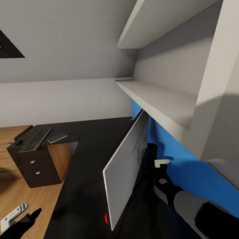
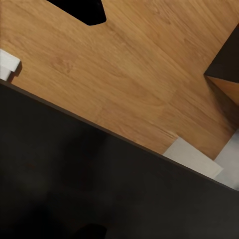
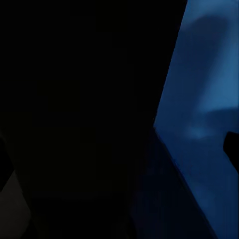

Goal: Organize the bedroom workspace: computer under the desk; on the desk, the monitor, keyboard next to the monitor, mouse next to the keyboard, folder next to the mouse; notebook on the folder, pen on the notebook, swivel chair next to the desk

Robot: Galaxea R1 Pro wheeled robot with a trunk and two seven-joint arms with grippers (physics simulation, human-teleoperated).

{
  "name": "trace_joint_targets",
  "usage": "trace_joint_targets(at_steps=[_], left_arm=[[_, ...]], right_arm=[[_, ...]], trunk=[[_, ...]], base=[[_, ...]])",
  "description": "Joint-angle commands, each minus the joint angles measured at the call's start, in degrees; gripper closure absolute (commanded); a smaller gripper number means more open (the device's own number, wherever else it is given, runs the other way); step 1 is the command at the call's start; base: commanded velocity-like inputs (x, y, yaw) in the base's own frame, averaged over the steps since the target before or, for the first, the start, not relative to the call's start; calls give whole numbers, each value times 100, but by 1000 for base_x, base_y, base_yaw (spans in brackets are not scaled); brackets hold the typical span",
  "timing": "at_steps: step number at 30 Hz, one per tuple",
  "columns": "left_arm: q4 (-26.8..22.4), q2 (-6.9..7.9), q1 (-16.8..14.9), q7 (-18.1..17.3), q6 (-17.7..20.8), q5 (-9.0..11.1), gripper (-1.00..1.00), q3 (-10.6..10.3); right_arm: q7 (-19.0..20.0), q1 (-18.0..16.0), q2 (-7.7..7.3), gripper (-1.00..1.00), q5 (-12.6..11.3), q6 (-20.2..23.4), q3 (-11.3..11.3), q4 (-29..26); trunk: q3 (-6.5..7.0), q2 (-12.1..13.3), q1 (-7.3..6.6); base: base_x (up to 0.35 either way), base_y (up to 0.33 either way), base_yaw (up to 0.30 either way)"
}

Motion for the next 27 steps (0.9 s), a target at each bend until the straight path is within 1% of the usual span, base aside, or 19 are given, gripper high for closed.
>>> trace_joint_targets(at_steps=[1, 17, 27], left_arm=[[-10, 3, 1, 57, 22, 62, -100, -3], [-10, -6, 1, 57, 22, 66, -100, -36], [-10, -6, 1, 57, 22, 66, -100, -38]], right_arm=[[-24, -5, 2, -100, -37, -13, 50, 3], [-19, -5, 2, -100, -28, -10, 60, 6], [-19, -5, 2, -100, -28, -12, 61, 6]], trunk=[[-6, -4, 1], [-6, -4, 1], [-6, -4, 1]], base=[[0, 0, 0], [-14, 0, 0], [-267, 0, 0]])
